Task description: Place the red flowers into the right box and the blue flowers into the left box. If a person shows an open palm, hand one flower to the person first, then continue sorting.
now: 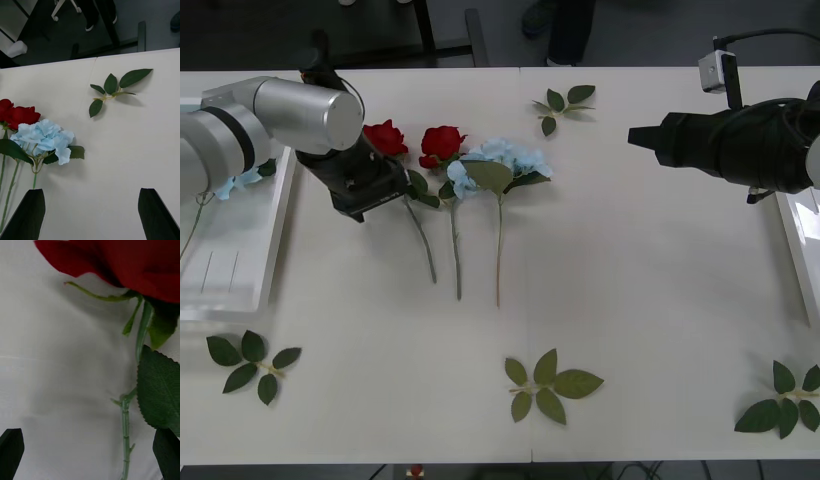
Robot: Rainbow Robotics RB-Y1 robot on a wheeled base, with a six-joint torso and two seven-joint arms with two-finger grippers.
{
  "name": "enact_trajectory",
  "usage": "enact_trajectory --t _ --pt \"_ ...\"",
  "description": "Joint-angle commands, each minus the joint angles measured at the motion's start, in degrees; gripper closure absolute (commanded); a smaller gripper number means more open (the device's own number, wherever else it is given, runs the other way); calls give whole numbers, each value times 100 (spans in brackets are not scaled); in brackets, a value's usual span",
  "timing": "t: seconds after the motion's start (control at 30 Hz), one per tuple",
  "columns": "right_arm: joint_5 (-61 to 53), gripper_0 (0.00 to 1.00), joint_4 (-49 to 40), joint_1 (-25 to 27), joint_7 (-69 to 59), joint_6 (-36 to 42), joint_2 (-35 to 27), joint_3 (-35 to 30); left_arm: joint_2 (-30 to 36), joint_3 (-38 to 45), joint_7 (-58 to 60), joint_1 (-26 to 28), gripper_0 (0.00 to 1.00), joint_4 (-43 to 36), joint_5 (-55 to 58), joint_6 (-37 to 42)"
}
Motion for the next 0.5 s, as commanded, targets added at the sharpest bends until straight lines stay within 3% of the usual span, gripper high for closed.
enact_trajectory --t 0.03,0.5 --pt "13 28 -191 -104 39 -27 -18 -95 -71 22 79 -249 0 80 -103 -82" --pt "13 28 -191 -95 48 -27 -18 -95 -546 22 299 129 0 203 -1623 -266"
